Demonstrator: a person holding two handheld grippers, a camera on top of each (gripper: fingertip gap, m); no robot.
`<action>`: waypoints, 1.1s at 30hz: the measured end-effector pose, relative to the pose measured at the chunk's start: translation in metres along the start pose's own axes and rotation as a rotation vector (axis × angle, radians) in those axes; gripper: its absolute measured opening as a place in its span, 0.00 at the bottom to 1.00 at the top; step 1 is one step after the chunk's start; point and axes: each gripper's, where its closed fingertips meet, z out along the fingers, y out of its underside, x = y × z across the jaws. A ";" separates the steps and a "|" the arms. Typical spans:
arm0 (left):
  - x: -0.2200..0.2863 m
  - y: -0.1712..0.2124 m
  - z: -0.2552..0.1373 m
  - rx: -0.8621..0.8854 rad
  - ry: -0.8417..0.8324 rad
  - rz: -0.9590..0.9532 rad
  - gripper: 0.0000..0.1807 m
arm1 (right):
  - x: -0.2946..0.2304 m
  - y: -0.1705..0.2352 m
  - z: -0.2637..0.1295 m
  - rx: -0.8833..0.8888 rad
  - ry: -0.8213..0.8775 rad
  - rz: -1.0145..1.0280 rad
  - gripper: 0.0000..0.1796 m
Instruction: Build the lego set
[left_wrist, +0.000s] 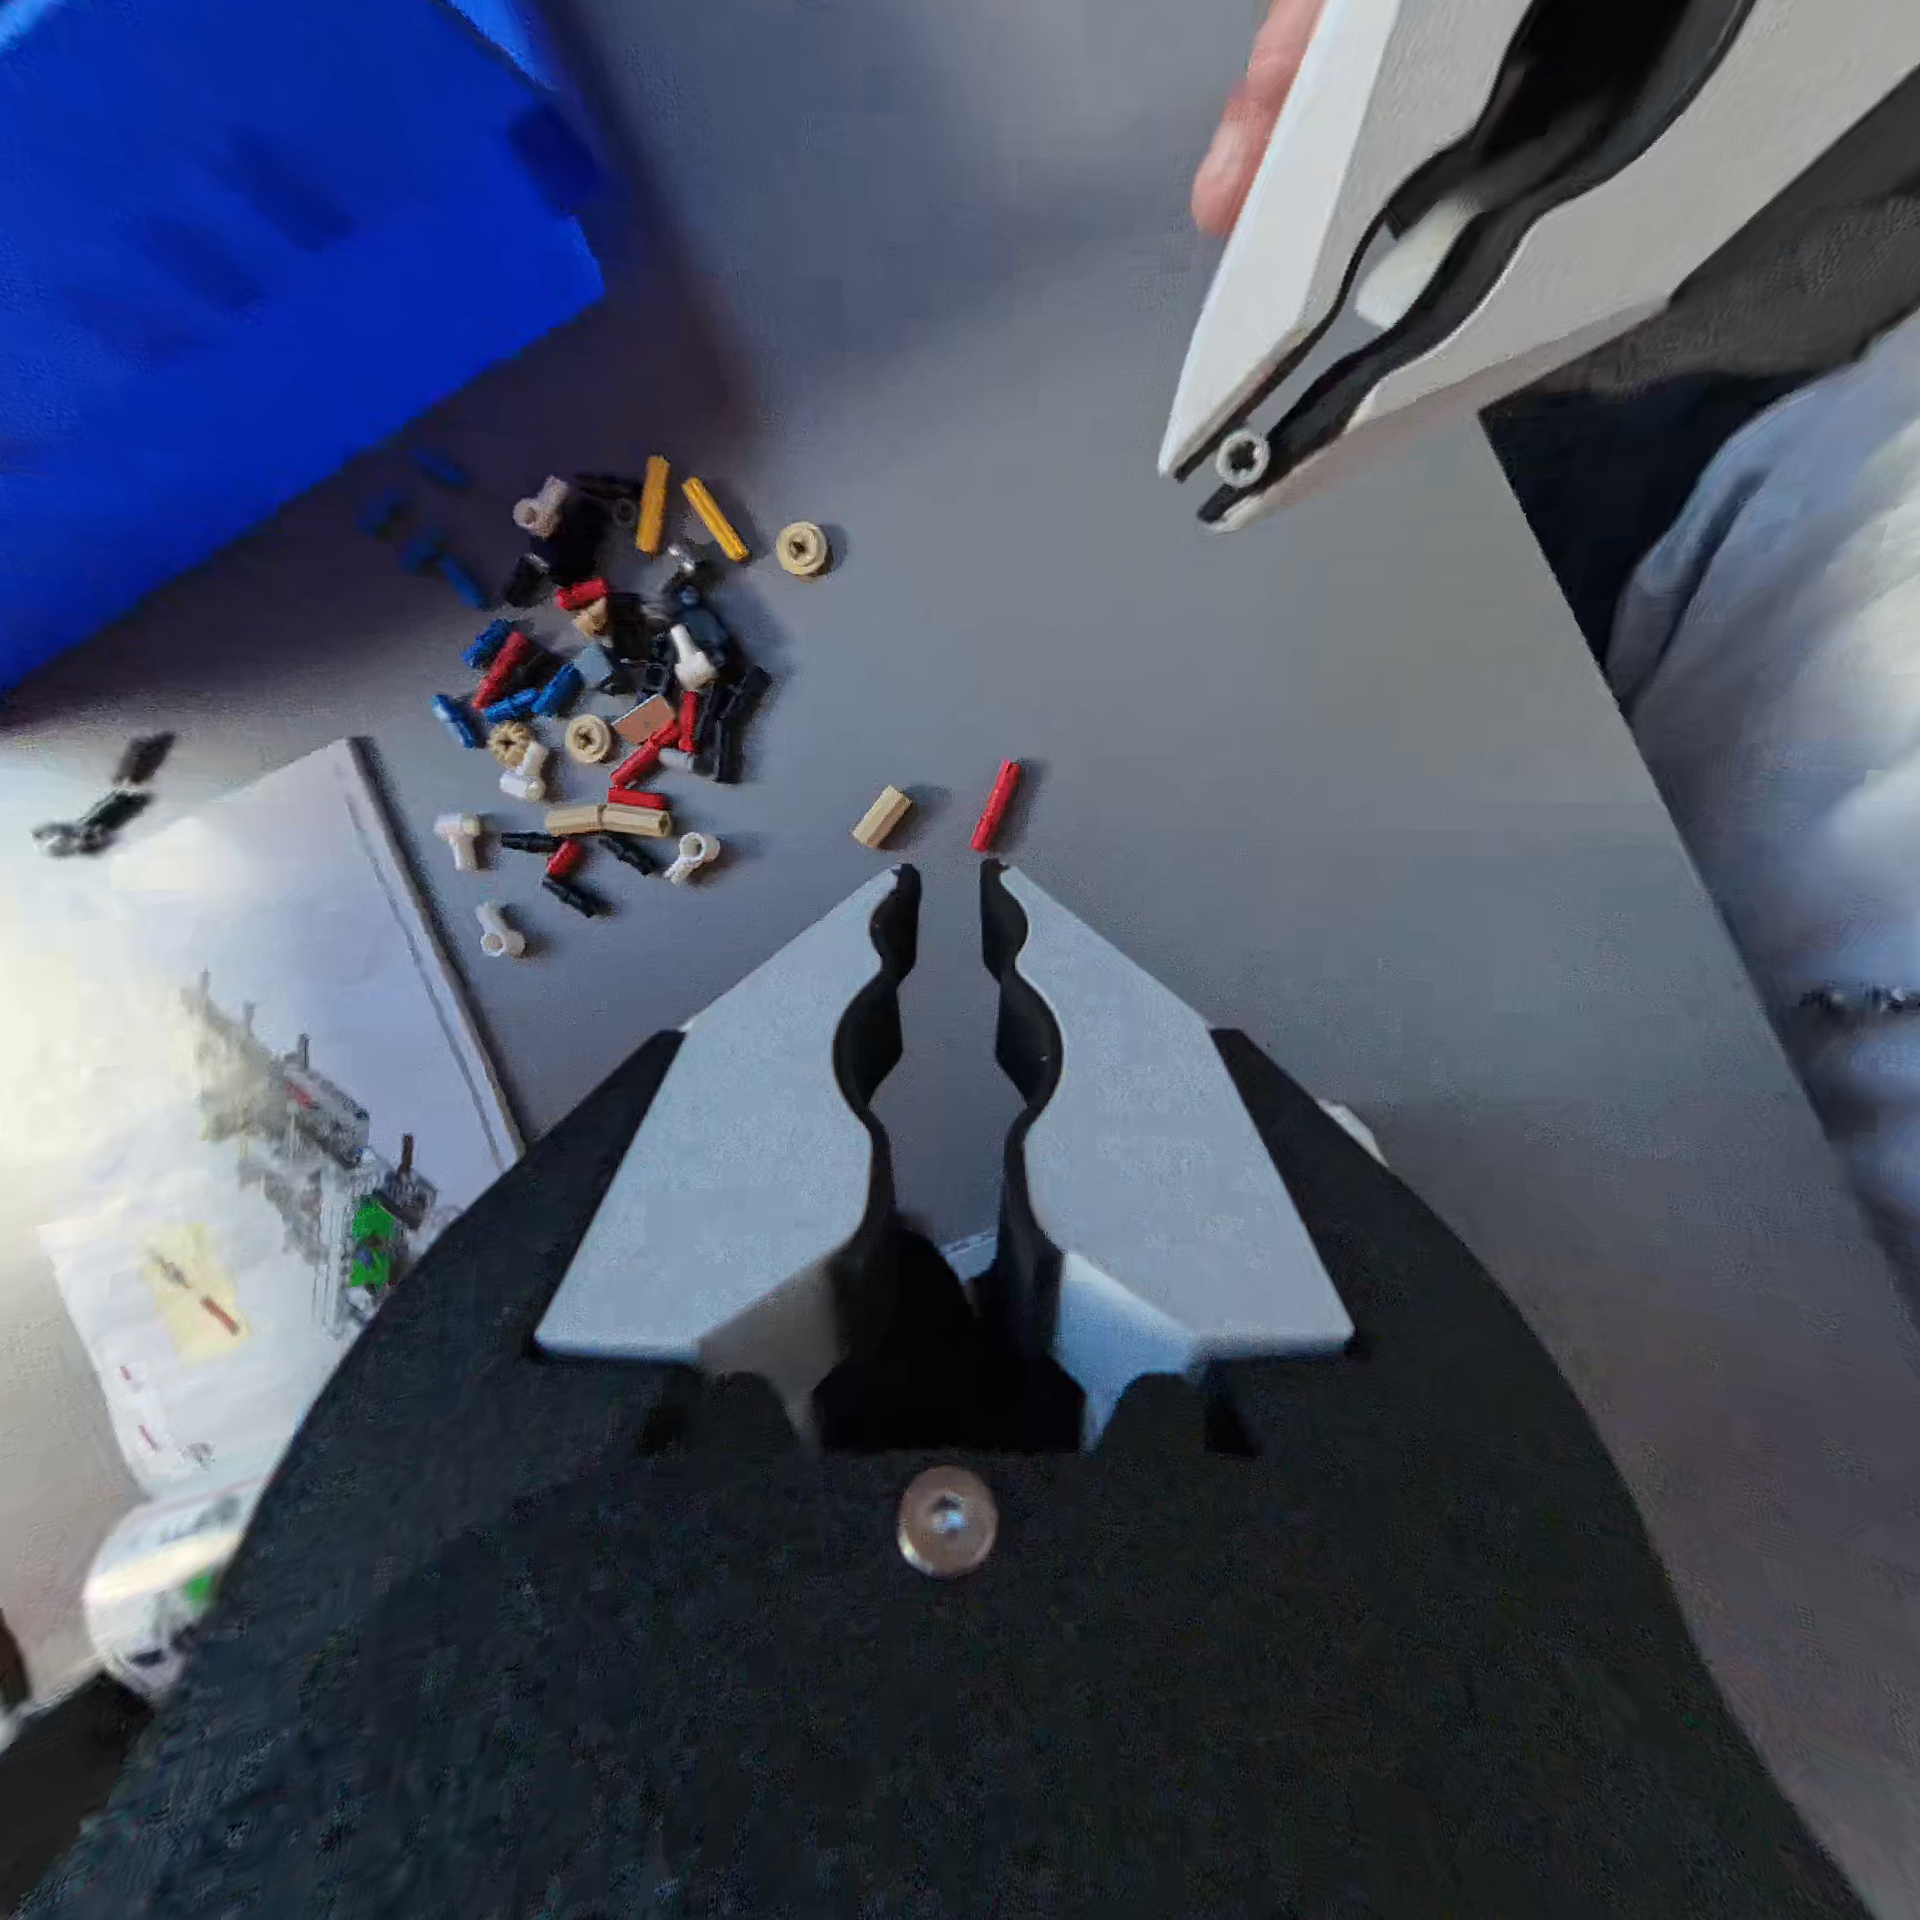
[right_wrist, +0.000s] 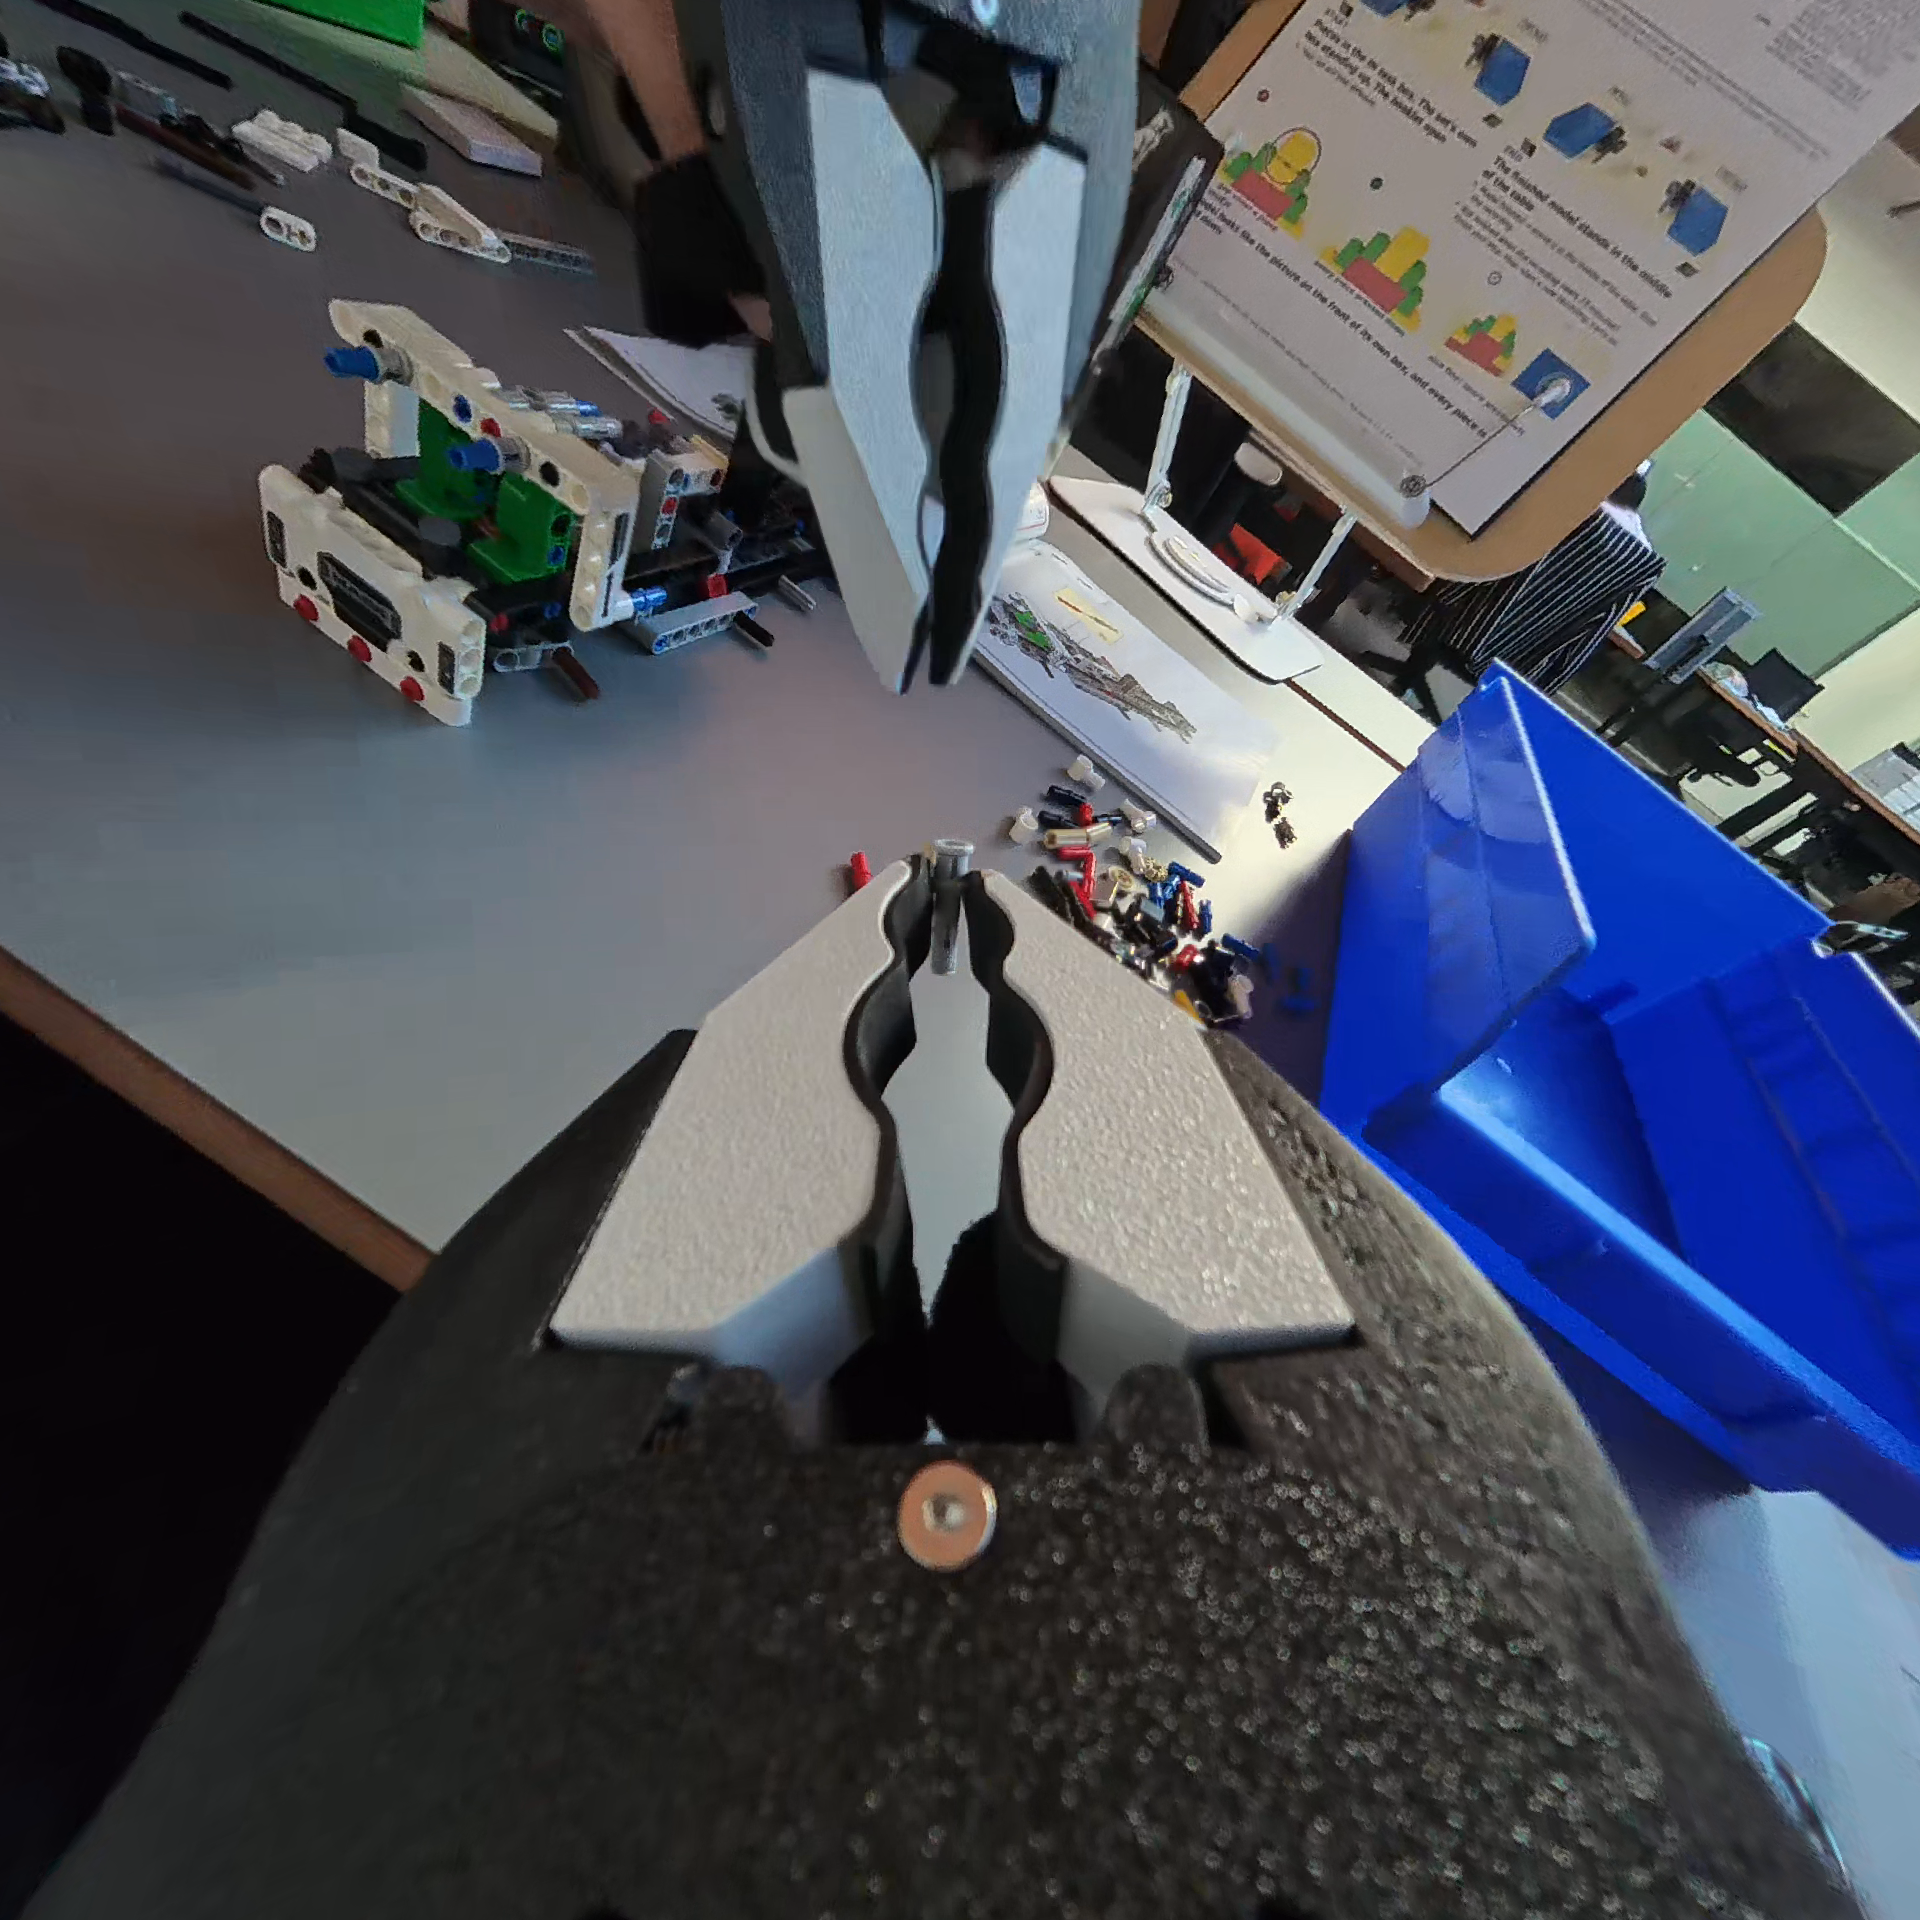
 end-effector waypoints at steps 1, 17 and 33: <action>0.001 0.002 0.009 -0.050 0.039 0.051 0.05 | -0.001 0.002 -0.001 0.002 0.008 0.004 0.03; 0.012 0.011 0.062 -0.334 0.247 0.191 0.04 | 0.004 0.021 -0.009 0.038 -0.016 0.149 0.03; -0.018 -0.076 -0.090 0.918 0.259 -0.624 0.00 | 0.017 -0.082 0.026 0.234 -0.369 0.721 0.02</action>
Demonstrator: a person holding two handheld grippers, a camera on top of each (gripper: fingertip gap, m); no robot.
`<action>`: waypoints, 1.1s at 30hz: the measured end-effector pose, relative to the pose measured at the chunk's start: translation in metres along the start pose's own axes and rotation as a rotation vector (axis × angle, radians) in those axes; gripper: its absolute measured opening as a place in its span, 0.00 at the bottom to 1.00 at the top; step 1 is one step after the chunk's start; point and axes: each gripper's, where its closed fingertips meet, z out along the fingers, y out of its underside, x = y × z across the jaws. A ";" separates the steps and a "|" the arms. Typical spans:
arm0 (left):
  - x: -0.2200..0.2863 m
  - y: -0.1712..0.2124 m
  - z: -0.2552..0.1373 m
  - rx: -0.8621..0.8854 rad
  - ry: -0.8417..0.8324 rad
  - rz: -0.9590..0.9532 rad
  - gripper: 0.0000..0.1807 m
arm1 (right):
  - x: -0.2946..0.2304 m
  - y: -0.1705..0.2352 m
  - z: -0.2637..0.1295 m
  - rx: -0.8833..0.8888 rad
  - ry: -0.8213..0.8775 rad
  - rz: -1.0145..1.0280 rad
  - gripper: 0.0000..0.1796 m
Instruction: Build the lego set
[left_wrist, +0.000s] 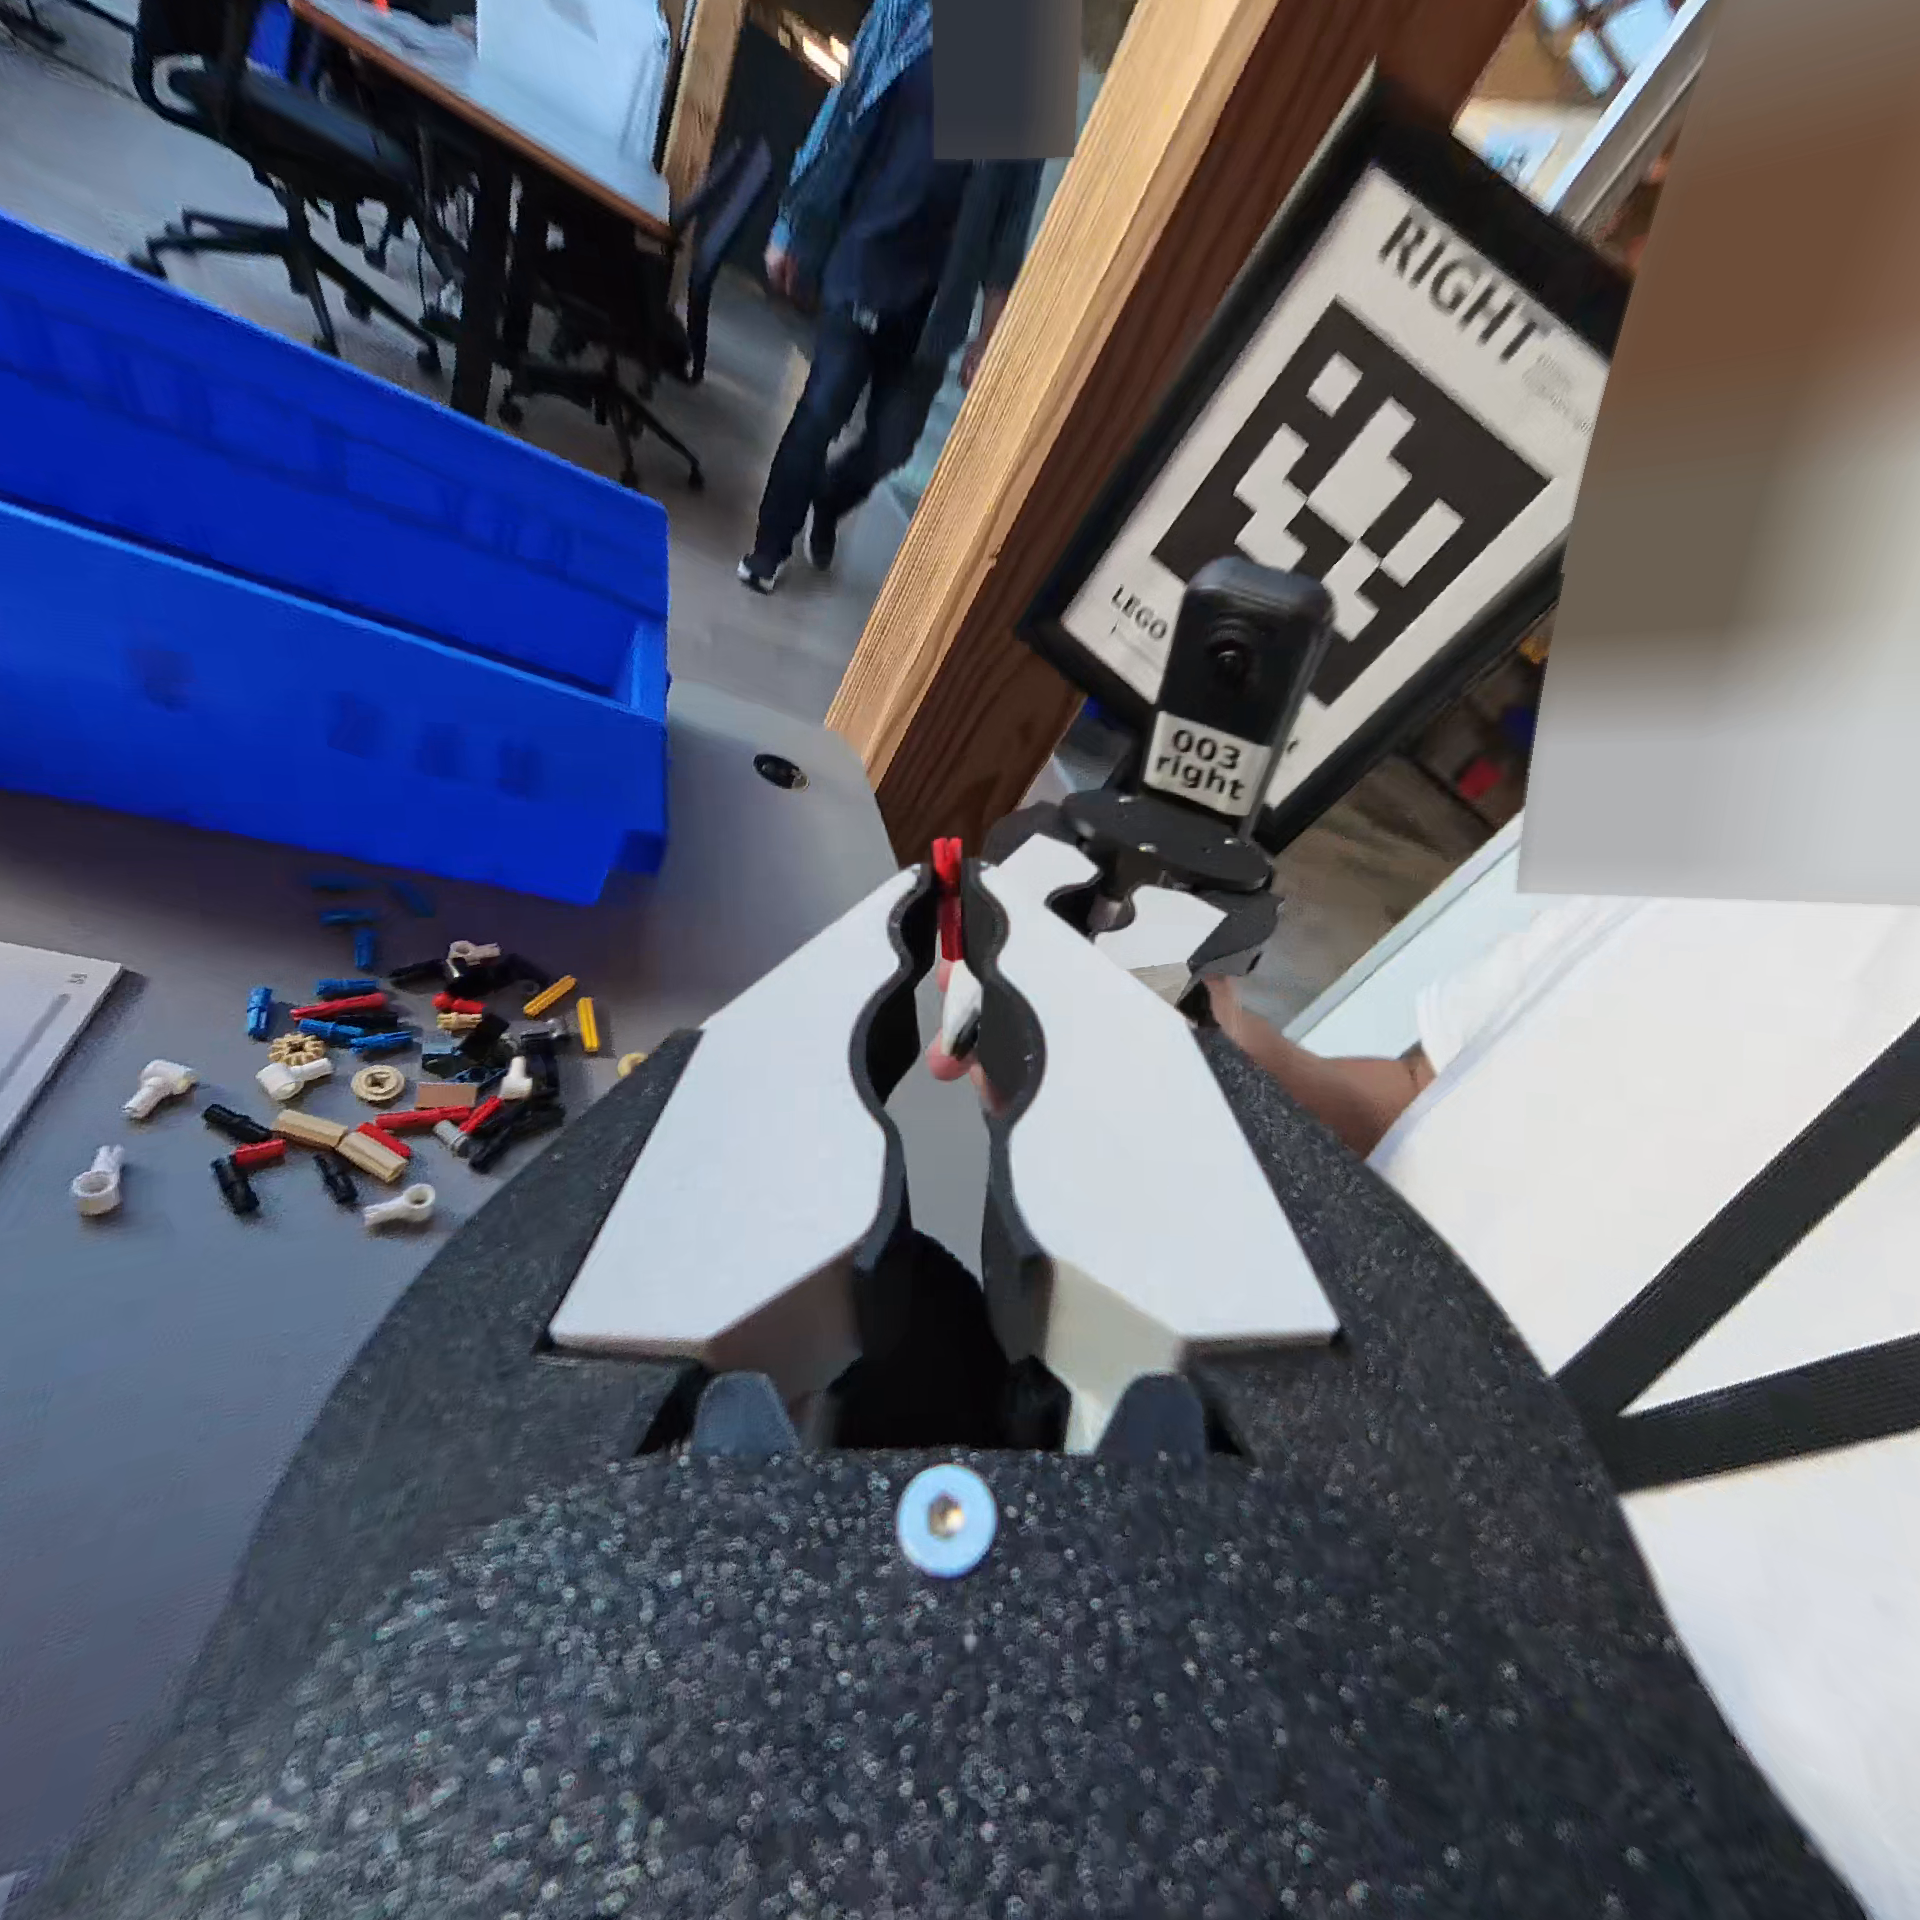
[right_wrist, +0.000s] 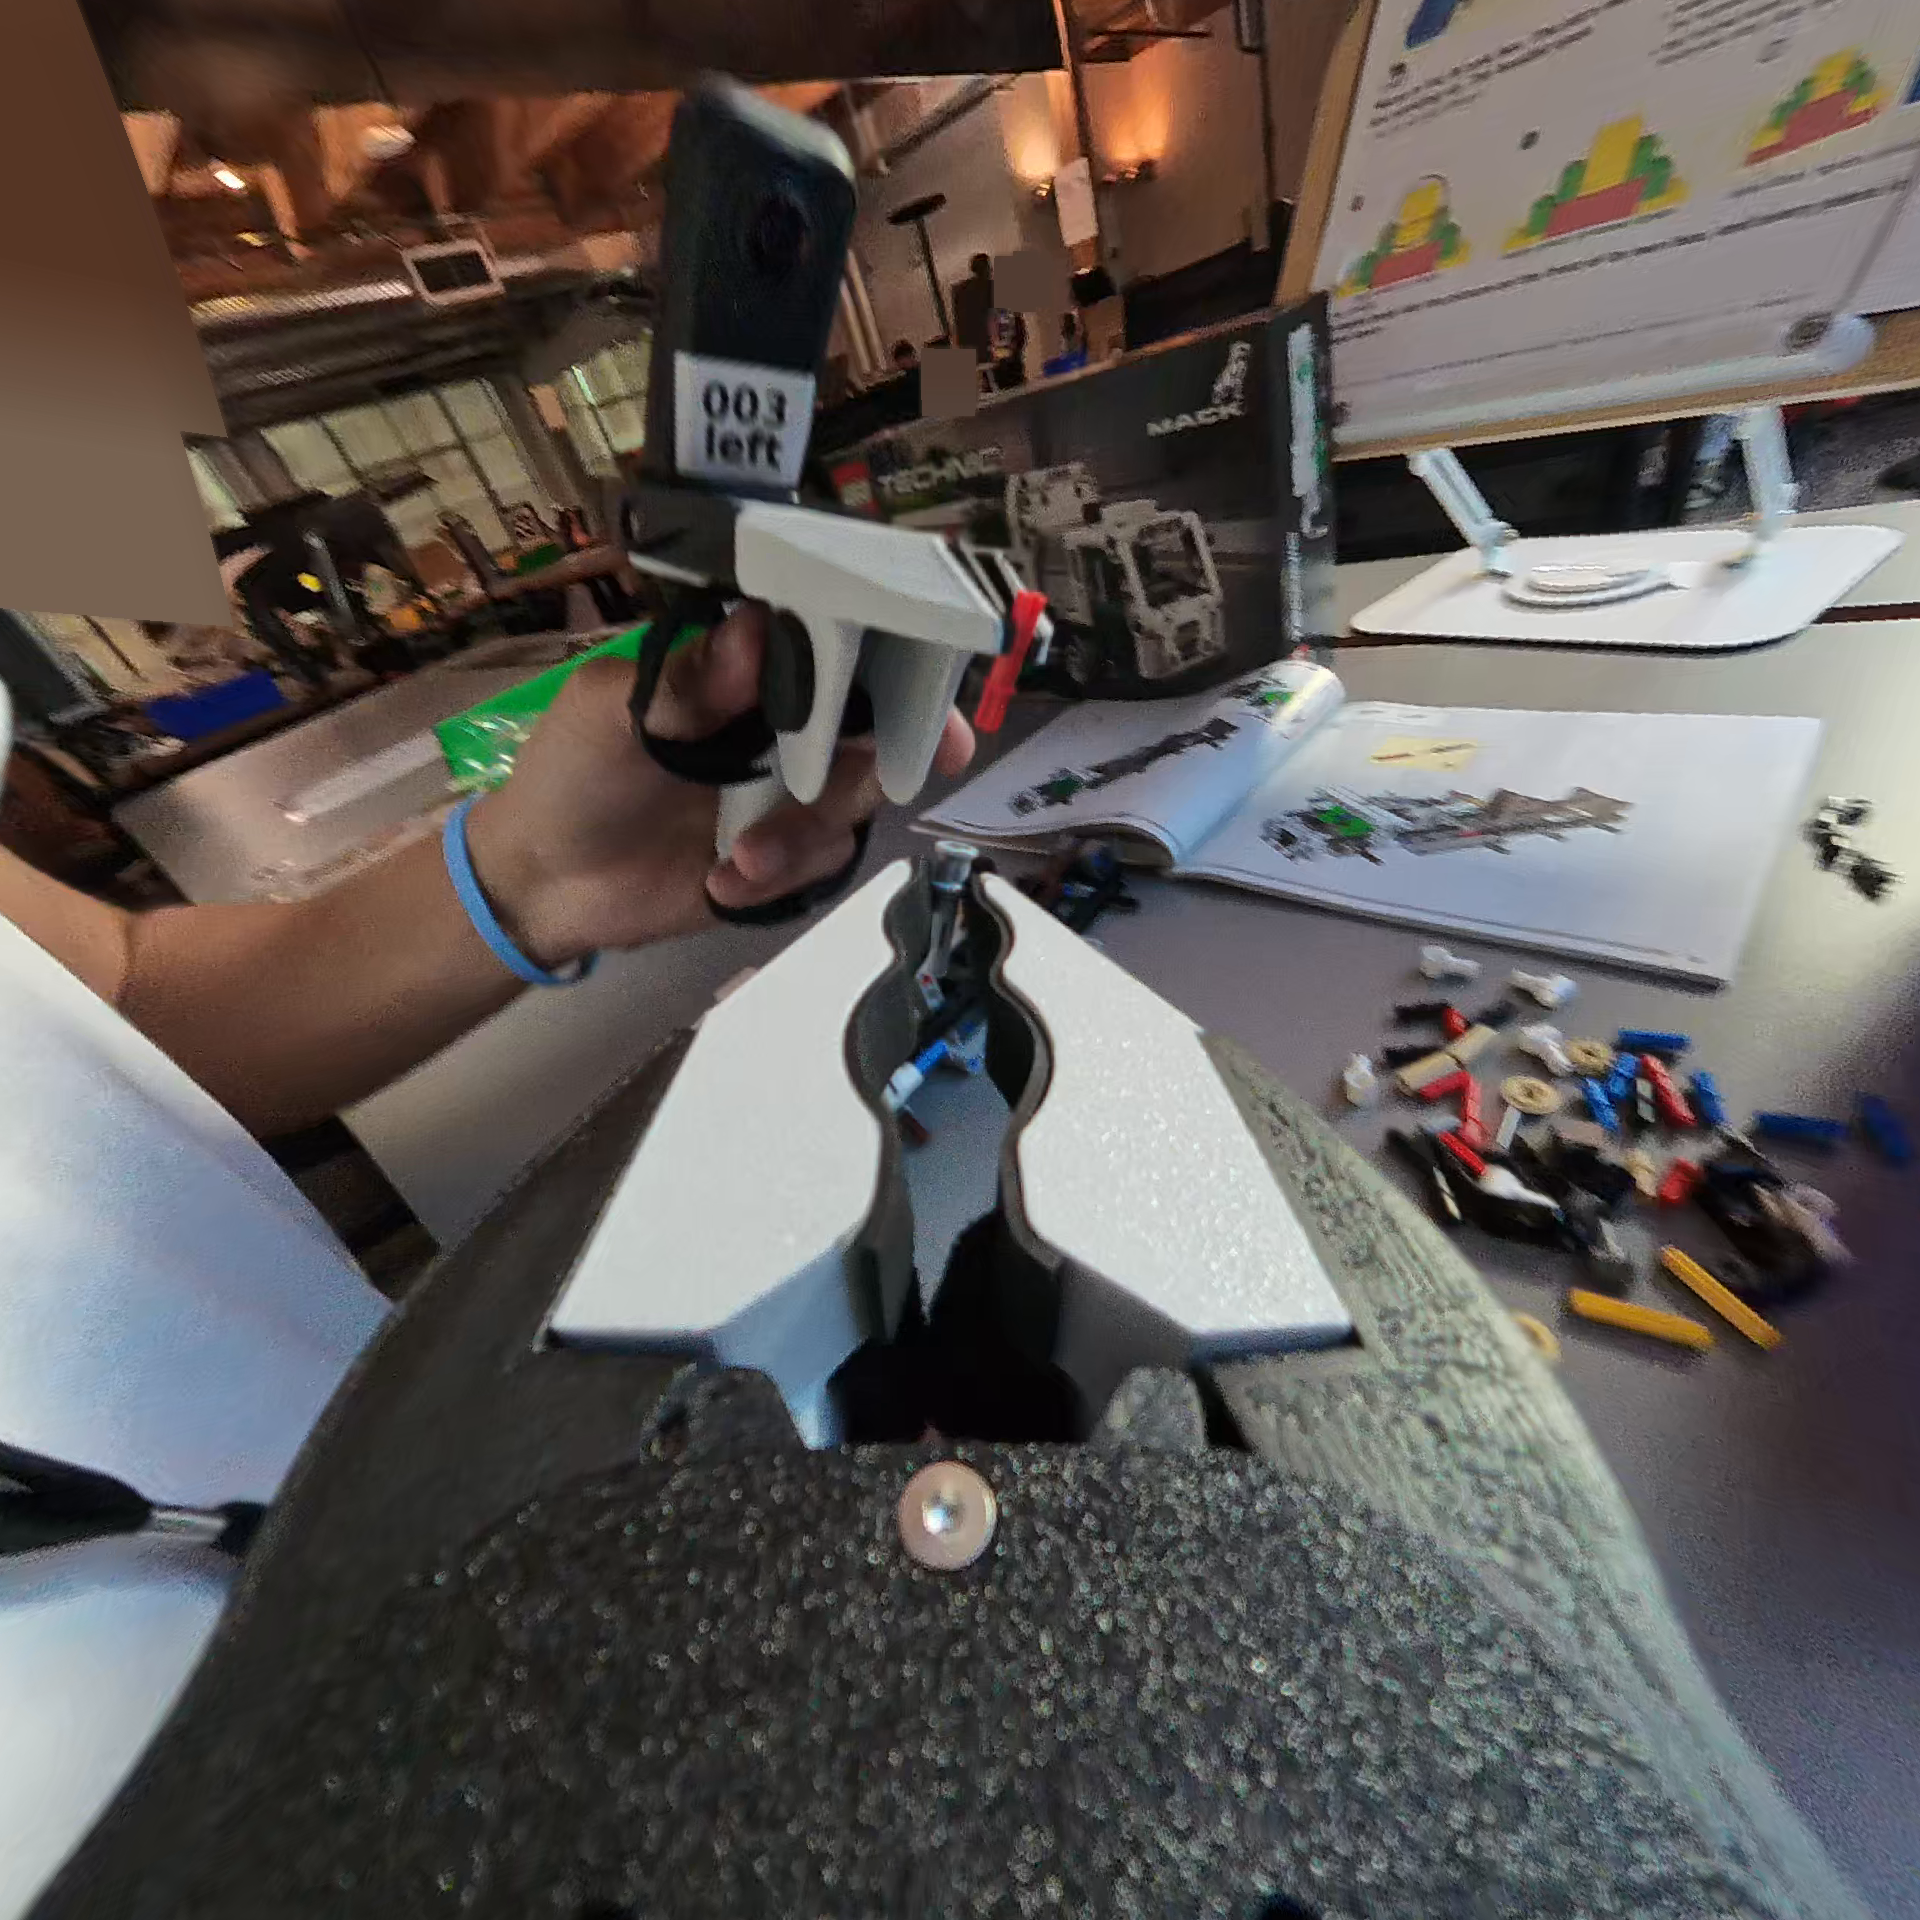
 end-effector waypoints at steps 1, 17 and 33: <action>0.003 -0.002 -0.006 0.054 0.008 -0.018 0.00 | -0.005 -0.007 0.009 0.010 -0.040 0.033 0.02; 0.018 0.000 -0.080 0.298 0.014 -0.054 0.00 | -0.051 -0.015 0.067 -0.009 -0.180 0.063 0.03; 0.019 0.002 -0.089 0.309 0.018 -0.056 0.00 | -0.060 -0.017 0.075 0.007 -0.253 0.124 0.03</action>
